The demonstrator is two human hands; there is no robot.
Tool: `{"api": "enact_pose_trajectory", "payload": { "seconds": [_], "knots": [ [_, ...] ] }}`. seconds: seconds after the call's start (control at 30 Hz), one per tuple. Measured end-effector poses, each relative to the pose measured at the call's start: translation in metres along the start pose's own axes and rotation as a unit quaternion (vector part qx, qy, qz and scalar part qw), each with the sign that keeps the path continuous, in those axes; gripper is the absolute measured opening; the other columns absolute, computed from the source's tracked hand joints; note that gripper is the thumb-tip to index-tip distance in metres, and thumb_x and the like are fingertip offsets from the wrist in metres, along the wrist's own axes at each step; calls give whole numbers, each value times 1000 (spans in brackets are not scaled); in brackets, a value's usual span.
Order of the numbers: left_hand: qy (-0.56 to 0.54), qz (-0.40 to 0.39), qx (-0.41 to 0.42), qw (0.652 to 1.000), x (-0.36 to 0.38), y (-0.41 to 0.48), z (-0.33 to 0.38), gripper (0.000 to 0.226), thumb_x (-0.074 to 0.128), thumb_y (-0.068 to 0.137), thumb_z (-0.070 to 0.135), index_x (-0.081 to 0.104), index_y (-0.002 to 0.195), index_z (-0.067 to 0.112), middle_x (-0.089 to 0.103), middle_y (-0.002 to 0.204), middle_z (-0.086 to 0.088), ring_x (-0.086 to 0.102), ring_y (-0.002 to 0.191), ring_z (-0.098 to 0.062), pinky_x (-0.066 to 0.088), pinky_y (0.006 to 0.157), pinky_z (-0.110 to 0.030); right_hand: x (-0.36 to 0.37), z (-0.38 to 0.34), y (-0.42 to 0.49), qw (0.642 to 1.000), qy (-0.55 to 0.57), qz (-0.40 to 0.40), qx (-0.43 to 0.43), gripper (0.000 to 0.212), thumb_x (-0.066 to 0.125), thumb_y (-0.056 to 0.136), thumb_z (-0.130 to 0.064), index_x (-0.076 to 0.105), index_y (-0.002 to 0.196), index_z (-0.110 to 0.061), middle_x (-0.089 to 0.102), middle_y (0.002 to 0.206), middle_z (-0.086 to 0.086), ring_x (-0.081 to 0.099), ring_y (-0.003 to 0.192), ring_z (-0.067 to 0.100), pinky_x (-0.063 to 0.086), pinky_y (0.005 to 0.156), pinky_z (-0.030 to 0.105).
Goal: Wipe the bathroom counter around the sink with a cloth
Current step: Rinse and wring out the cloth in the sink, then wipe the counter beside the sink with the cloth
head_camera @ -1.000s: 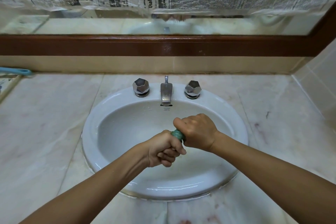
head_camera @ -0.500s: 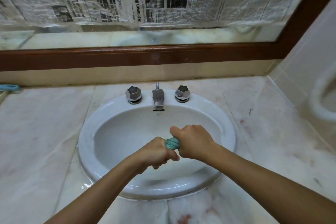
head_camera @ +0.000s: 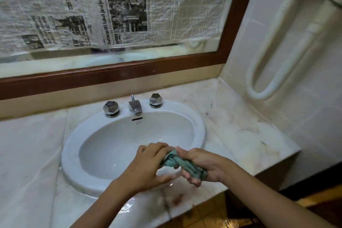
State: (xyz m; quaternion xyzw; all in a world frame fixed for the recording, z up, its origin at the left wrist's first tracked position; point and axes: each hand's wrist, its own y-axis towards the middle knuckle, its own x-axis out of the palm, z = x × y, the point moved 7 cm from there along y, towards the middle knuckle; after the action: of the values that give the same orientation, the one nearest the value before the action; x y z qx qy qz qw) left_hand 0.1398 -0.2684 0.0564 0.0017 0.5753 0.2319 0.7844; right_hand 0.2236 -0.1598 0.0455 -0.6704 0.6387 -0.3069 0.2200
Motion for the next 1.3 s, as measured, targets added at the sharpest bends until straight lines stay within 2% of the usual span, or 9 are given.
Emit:
{"api": "enact_pose_trajectory", "payload": {
  "seconds": [0.23, 0.43, 0.6, 0.73, 0.9, 1.03, 1.1, 1.2, 1.3],
  "knots": [
    [24, 146, 146, 978, -20, 9, 51, 31, 66, 86, 21, 68, 116, 23, 68, 109, 3, 64, 90, -20, 45, 65, -33, 1, 32, -49, 986, 164, 6, -18, 63, 51, 79, -62, 54, 109, -6, 67, 70, 15, 63, 51, 24, 48, 50, 26],
    [12, 221, 175, 959, -27, 29, 69, 23, 62, 93, 22, 74, 113, 21, 69, 121, 4, 66, 98, -20, 50, 68, -34, -16, 45, -67, 953, 300, 27, -46, 59, 50, 77, -60, 60, 96, -5, 66, 66, 14, 61, 47, 25, 48, 47, 25],
    [0, 239, 115, 964, 12, 52, 72, 34, 73, 83, 18, 72, 116, 24, 59, 135, 2, 60, 105, -24, 48, 80, -36, -53, 54, -65, 938, 345, -21, -35, 46, 54, 88, -38, 60, 111, 1, 68, 92, 29, 70, 80, 39, 59, 58, 38],
    [-48, 120, -13, 992, 80, 72, 53, 51, 67, 77, 18, 62, 128, 22, 46, 148, -2, 61, 102, -22, 52, 78, -40, -155, 74, -57, 933, 313, 159, -77, 15, 56, 95, -14, 52, 105, -3, 67, 103, 29, 67, 89, 37, 54, 57, 34],
    [-90, 47, -159, 982, 119, 109, 39, 46, 49, 75, 31, 72, 114, 19, 53, 140, -1, 63, 98, -21, 55, 80, -41, -288, 66, -66, 862, 38, 501, -62, 19, 69, 84, -14, 50, 80, -13, 60, 84, 10, 56, 73, 24, 42, 59, 30],
    [-85, 53, -210, 973, 132, 142, 25, 37, 62, 77, 25, 71, 113, 21, 52, 139, 1, 62, 104, -20, 52, 85, -40, -335, 16, -52, 708, -323, 626, -41, 26, 66, 78, -9, 55, 101, -9, 63, 95, 13, 56, 91, 36, 47, 70, 41],
    [-72, 56, -240, 967, 141, 156, 15, 37, 65, 79, 20, 68, 116, 22, 49, 142, 1, 59, 110, -22, 49, 90, -38, -341, 1, -28, 661, -412, 623, -75, 42, 68, 64, 4, 56, 103, -5, 62, 93, 17, 56, 86, 40, 46, 64, 42],
    [-71, 46, -287, 954, 155, 165, 8, 40, 62, 86, 25, 60, 126, 22, 40, 149, 2, 49, 124, -26, 43, 99, -37, -329, 8, 23, 707, -499, 489, -113, 37, 71, 66, -5, 59, 101, -9, 60, 112, 10, 55, 98, 37, 46, 71, 41],
    [-79, 40, -301, 950, 162, 164, 9, 43, 58, 89, 31, 54, 131, 21, 33, 153, 6, 44, 127, -23, 38, 94, -27, -320, 6, 32, 707, -480, 477, -203, 21, 70, 71, -29, 62, 82, -13, 64, 115, 7, 58, 101, 32, 46, 73, 41]
  ]
}}
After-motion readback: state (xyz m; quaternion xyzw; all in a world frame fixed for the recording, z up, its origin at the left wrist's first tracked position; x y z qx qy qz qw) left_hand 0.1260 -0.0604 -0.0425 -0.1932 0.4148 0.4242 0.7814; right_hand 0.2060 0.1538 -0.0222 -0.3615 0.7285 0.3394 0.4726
